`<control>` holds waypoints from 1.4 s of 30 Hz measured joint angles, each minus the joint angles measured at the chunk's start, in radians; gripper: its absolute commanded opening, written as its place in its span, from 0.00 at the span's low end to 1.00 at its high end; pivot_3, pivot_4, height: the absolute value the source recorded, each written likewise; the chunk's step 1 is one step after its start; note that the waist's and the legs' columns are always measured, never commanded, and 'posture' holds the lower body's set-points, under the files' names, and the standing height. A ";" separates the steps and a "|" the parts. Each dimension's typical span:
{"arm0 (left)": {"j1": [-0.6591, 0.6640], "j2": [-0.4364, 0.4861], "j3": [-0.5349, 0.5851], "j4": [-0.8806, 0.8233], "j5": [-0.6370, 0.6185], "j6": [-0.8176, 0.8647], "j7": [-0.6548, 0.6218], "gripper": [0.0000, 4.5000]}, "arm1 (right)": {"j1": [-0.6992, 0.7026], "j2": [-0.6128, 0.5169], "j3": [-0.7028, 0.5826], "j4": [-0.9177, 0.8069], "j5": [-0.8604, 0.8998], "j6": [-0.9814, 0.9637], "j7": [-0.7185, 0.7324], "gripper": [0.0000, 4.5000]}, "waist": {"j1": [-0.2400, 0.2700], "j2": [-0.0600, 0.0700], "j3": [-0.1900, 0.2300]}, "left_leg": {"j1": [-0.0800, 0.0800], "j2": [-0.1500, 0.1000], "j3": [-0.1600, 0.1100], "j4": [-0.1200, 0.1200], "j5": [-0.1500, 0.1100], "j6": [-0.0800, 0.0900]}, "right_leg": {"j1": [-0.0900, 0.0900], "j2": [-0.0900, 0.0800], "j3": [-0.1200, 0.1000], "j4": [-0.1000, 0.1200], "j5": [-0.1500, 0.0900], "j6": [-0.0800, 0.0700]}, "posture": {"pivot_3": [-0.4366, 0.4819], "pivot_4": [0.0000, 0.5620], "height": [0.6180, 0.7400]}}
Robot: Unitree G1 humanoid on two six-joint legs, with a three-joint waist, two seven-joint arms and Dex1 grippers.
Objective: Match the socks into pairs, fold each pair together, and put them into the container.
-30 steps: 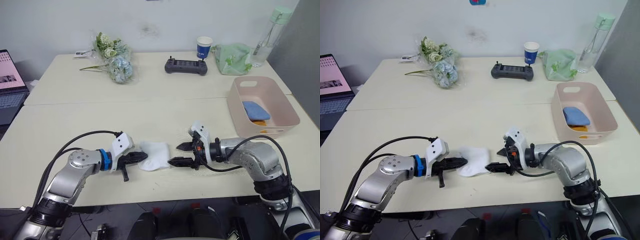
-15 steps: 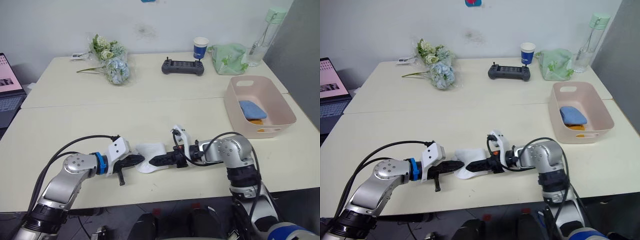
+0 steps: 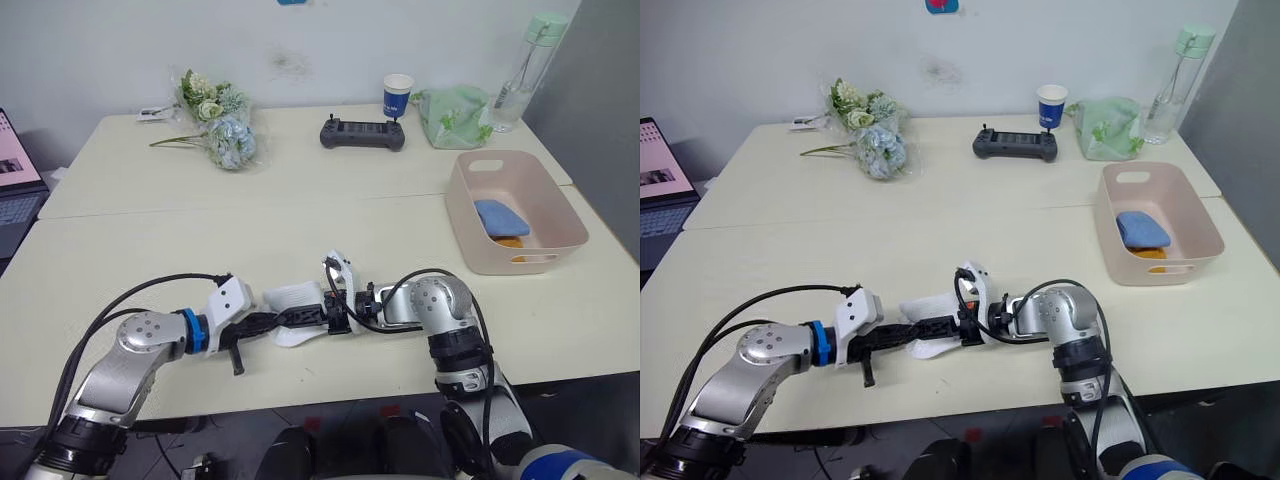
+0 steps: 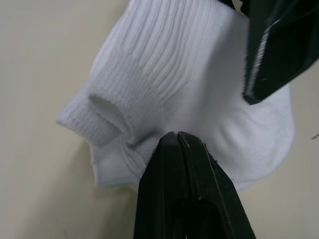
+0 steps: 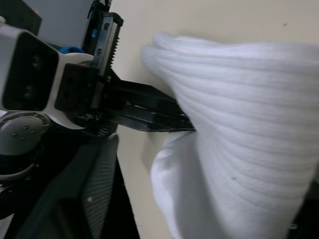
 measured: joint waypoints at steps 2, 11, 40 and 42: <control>0.000 0.007 0.004 0.003 -0.001 -0.001 -0.012 0.00 | 0.001 -0.007 0.011 0.007 -0.010 -0.015 0.000 0.47 | 0.000 0.000 0.000 | 0.000 0.000 0.000 0.000 0.000 0.000 | -0.001 0.000 0.000 0.000 0.000 0.000 | 0.48 0.27 1.00; -0.021 0.009 0.020 0.022 -0.031 0.031 -0.039 0.00 | 0.019 -0.050 0.039 -0.044 -0.011 -0.059 0.034 0.00 | 0.001 0.000 0.000 | -0.001 0.000 0.000 0.000 0.000 0.000 | -0.001 0.000 0.000 0.001 0.000 0.000 | 0.48 0.27 1.00; -0.790 -0.390 -0.125 0.078 -0.162 0.219 0.121 0.99 | -0.184 -0.981 0.069 0.182 -0.758 -1.259 0.024 0.00 | 0.001 -0.006 0.004 | -0.003 0.001 0.025 0.002 0.001 -0.001 | -0.002 0.002 0.009 -0.002 0.000 0.001 | 0.48 0.27 1.00; -0.789 -0.433 -0.160 0.078 -0.147 0.211 0.123 0.99 | -0.189 -0.969 0.150 0.290 -0.848 -1.348 0.026 0.00 | 0.002 -0.006 0.004 | -0.004 0.001 0.028 0.002 0.000 -0.001 | -0.003 0.002 0.013 -0.002 0.000 0.001 | 0.48 0.27 1.00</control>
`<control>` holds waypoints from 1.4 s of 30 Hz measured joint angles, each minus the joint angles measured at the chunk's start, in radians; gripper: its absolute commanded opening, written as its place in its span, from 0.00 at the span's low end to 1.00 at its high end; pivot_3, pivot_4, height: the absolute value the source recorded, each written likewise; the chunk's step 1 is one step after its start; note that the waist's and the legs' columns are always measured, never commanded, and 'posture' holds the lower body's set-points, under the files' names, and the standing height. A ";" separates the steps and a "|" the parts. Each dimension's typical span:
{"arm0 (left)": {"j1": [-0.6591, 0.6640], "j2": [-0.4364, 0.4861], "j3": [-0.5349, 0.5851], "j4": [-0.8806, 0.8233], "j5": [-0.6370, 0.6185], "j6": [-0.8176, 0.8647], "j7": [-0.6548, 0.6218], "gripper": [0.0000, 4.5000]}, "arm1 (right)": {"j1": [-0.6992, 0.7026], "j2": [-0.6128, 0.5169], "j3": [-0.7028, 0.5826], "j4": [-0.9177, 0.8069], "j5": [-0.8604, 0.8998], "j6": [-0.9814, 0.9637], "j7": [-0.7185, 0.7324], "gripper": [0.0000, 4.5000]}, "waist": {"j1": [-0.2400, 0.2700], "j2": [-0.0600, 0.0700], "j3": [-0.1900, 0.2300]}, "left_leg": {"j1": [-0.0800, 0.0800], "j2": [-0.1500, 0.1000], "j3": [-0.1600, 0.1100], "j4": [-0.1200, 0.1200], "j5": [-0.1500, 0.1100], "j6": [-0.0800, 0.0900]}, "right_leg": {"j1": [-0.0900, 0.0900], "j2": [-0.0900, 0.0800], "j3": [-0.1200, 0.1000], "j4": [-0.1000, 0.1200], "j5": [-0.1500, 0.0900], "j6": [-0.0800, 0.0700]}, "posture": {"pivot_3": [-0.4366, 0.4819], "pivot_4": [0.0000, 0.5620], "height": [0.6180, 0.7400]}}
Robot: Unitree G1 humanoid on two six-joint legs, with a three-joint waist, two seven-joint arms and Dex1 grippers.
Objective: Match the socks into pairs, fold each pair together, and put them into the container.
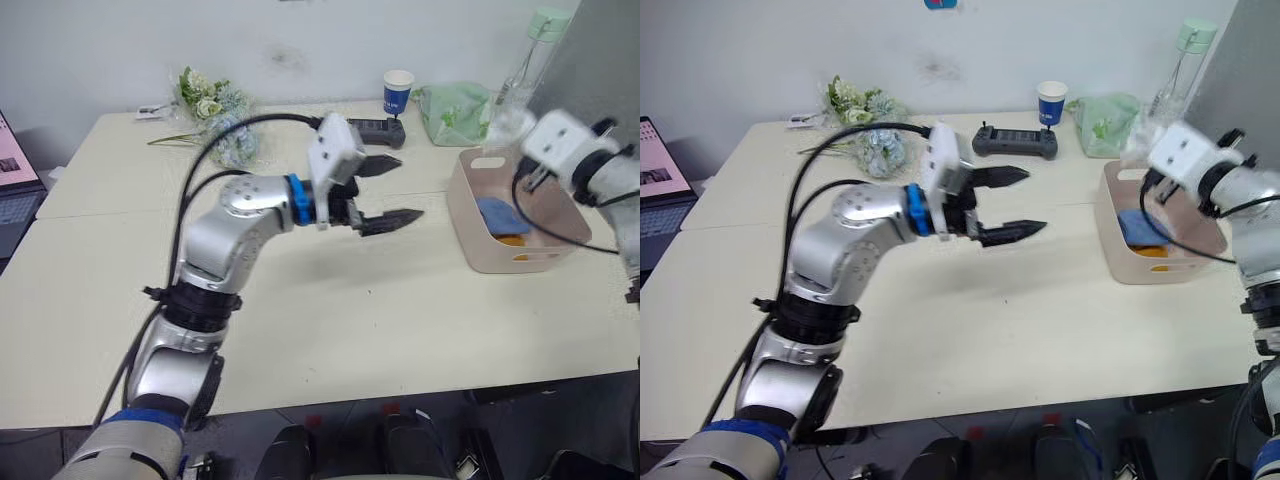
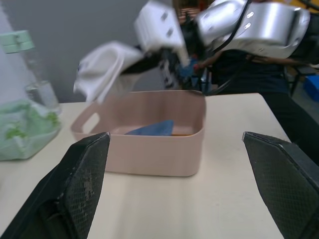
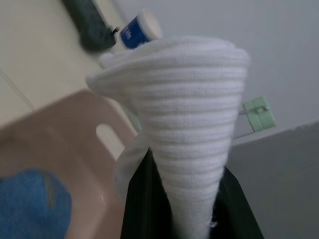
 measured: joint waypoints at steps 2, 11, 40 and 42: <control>0.003 -0.024 -0.015 -0.008 0.001 0.006 0.007 0.99 | -0.007 0.017 0.064 0.084 -0.064 -0.073 0.015 0.00 | -0.001 0.000 0.000 | 0.000 0.000 0.002 0.000 0.000 0.000 | -0.002 0.000 0.003 0.000 0.000 0.000 | 0.48 0.27 1.00; 0.046 -0.016 -0.015 -0.069 0.006 0.045 0.030 1.00 | -0.090 0.010 0.120 0.267 -0.178 -0.222 0.098 0.07 | 0.009 0.000 0.000 | 0.000 0.000 0.000 0.001 0.000 0.000 | -0.002 0.000 0.006 0.000 0.001 0.002 | 0.48 0.27 1.00; 0.053 -0.001 -0.007 -0.041 0.032 0.003 0.017 1.00 | -0.129 -0.033 -0.021 0.101 -0.034 0.025 0.424 0.15 | 0.032 0.000 0.000 | -0.001 -0.001 0.000 0.002 -0.001 0.001 | -0.003 -0.001 0.007 -0.002 0.002 0.004 | 0.48 0.27 1.00; 0.053 -0.007 -0.007 -0.041 0.033 0.003 0.021 1.00 | -0.129 -0.020 0.004 0.164 -0.056 -0.011 0.403 0.00 | 0.033 0.000 0.000 | -0.001 -0.001 0.000 0.002 -0.001 0.001 | -0.002 -0.001 0.007 -0.002 0.002 0.004 | 0.48 0.27 1.00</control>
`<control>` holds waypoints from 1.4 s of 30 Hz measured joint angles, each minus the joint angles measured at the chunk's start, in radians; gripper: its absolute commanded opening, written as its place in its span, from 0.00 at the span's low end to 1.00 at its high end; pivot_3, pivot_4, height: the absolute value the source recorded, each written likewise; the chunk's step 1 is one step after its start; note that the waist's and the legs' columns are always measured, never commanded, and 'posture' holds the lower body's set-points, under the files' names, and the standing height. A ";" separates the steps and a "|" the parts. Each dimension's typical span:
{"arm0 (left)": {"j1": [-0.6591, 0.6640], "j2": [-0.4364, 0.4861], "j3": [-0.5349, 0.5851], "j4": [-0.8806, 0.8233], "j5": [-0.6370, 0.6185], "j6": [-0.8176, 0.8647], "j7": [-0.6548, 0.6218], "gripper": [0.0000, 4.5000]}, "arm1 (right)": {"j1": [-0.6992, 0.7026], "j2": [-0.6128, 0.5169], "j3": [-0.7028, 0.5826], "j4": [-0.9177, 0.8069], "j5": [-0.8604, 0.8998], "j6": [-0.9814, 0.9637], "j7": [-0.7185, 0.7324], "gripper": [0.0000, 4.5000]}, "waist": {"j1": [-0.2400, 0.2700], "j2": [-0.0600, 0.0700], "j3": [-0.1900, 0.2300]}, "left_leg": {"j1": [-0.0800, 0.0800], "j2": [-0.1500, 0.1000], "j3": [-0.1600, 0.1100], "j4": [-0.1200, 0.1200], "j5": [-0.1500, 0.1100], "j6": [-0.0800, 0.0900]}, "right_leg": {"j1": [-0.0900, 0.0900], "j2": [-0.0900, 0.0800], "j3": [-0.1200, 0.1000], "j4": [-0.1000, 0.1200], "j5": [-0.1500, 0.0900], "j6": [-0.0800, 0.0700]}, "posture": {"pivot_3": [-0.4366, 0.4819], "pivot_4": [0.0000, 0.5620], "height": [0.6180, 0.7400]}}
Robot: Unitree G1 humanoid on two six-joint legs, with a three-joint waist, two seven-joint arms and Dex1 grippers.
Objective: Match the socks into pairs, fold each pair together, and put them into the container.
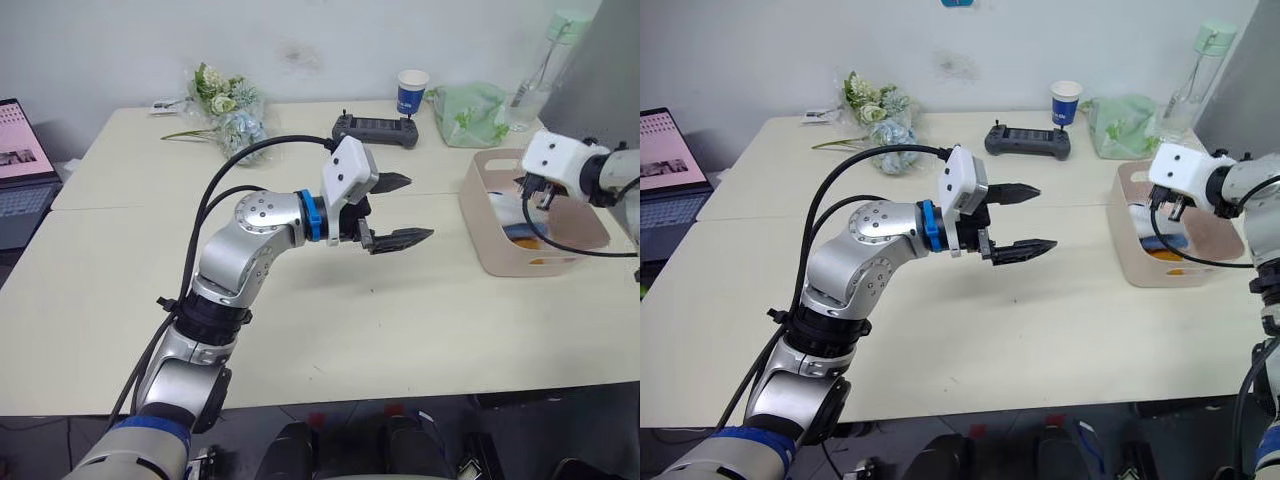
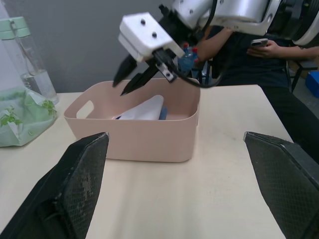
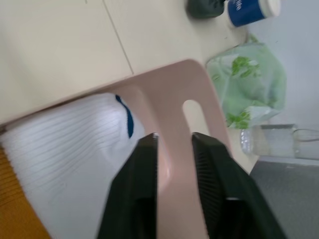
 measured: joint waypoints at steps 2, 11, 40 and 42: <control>0.000 -0.002 0.000 -0.001 0.000 0.000 0.005 1.00 | 0.001 0.008 0.020 0.061 -0.024 -0.032 -0.016 0.00 | -0.001 0.000 0.000 | 0.000 0.000 0.000 0.000 0.000 0.000 | 0.000 0.000 0.000 0.000 0.000 0.000 | 0.48 0.27 1.00; 0.003 0.012 0.000 -0.013 -0.001 0.016 0.011 1.00 | -0.003 0.048 0.086 0.238 -0.091 -0.113 -0.010 0.00 | -0.005 0.000 0.000 | 0.001 0.001 0.000 0.000 0.000 0.000 | 0.000 0.001 0.000 0.001 0.000 0.000 | 0.48 0.27 1.00; 0.457 0.231 0.313 -0.093 0.065 -0.096 0.151 1.00 | 0.332 0.382 -0.212 -0.650 0.399 0.398 -0.103 0.74 | -0.014 0.000 0.000 | -0.001 0.002 -0.003 0.000 0.000 0.000 | -0.001 -0.002 -0.001 0.001 0.000 0.000 | 0.48 0.27 1.00; 0.567 0.223 0.348 -0.130 0.070 -0.105 0.186 1.00 | 0.423 0.466 -0.209 -0.770 0.448 0.480 -0.161 0.90 | -0.011 0.000 0.000 | 0.000 0.001 -0.004 0.001 0.000 0.000 | -0.001 -0.003 0.000 0.002 0.000 0.000 | 0.48 0.27 1.00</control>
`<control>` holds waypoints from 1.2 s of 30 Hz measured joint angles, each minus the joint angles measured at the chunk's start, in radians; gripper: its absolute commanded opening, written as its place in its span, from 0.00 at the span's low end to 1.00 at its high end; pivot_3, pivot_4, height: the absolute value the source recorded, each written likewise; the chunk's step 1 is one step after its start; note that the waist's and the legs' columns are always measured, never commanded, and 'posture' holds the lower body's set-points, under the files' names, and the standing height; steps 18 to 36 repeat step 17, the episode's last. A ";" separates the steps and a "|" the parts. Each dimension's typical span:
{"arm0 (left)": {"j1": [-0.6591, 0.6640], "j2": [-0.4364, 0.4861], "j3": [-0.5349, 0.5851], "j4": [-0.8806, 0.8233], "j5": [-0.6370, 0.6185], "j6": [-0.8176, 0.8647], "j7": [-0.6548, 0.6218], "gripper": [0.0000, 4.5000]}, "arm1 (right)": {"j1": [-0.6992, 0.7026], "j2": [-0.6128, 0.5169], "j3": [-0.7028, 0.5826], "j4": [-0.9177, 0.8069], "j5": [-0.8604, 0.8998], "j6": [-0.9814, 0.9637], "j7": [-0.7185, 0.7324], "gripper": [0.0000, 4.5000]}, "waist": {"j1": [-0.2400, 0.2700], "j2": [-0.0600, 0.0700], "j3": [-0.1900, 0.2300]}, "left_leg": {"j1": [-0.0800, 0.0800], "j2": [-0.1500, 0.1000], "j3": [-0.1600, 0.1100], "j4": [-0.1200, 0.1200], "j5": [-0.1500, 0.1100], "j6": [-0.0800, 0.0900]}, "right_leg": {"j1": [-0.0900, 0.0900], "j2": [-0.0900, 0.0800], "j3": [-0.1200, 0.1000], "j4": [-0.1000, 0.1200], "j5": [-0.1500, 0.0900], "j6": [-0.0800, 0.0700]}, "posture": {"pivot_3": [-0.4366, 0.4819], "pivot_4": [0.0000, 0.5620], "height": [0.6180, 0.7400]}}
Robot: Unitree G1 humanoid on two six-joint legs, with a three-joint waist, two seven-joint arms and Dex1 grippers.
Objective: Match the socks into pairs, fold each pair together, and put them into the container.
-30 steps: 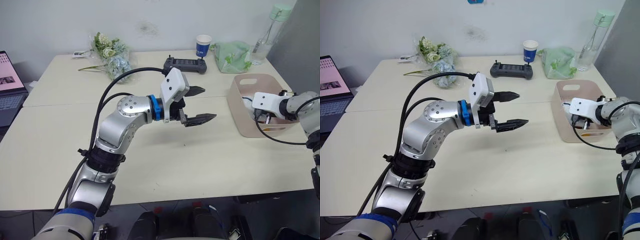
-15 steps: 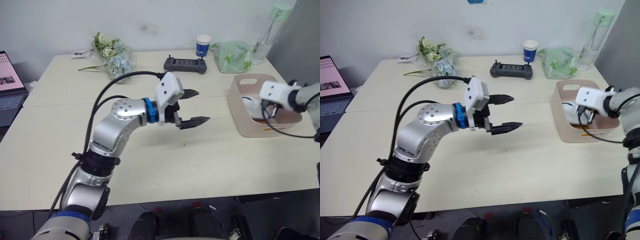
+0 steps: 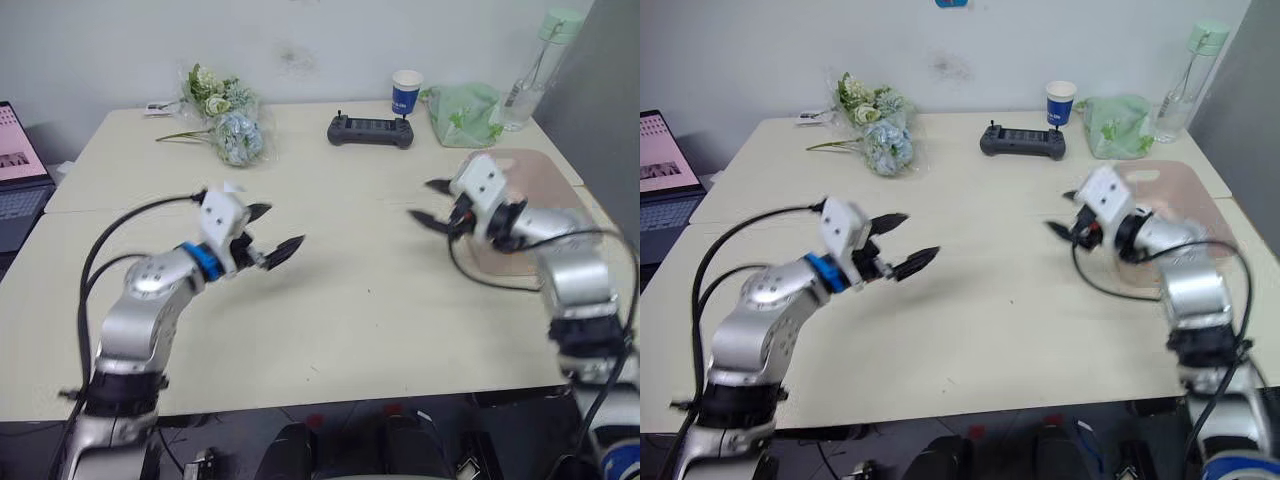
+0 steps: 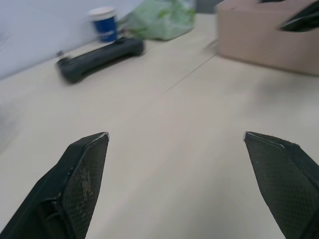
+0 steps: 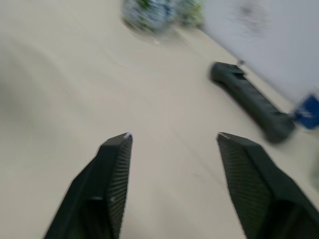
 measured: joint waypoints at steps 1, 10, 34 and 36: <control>0.044 -0.005 0.006 -0.016 0.000 -0.004 0.011 1.00 | 0.039 0.023 0.006 -0.035 0.009 0.023 -0.021 0.98 | 0.005 0.000 0.000 | 0.000 0.000 0.000 0.000 0.000 0.000 | 0.000 0.000 0.000 0.000 0.000 0.000 | 0.48 0.27 1.00; 0.407 -0.113 0.033 -0.116 0.051 -0.126 0.126 1.00 | 0.425 0.159 0.008 -0.154 0.004 -0.011 -0.221 0.99 | 0.016 -0.001 -0.001 | 0.004 -0.001 0.001 -0.002 0.000 0.001 | 0.002 0.000 0.001 0.001 0.000 0.000 | 0.48 0.27 1.00; 0.464 -0.116 0.031 -0.116 0.100 -0.157 0.178 1.00 | 0.512 0.151 0.008 -0.194 0.000 -0.052 -0.260 0.99 | 0.014 -0.001 -0.001 | 0.005 0.000 0.001 -0.003 -0.001 0.001 | 0.002 0.004 0.001 0.001 0.000 0.000 | 0.48 0.27 1.00; 0.464 -0.116 0.031 -0.116 0.100 -0.157 0.178 1.00 | 0.512 0.151 0.008 -0.194 0.000 -0.052 -0.260 0.99 | 0.014 -0.001 -0.001 | 0.005 0.000 0.001 -0.003 -0.001 0.001 | 0.002 0.004 0.001 0.001 0.000 0.000 | 0.48 0.27 1.00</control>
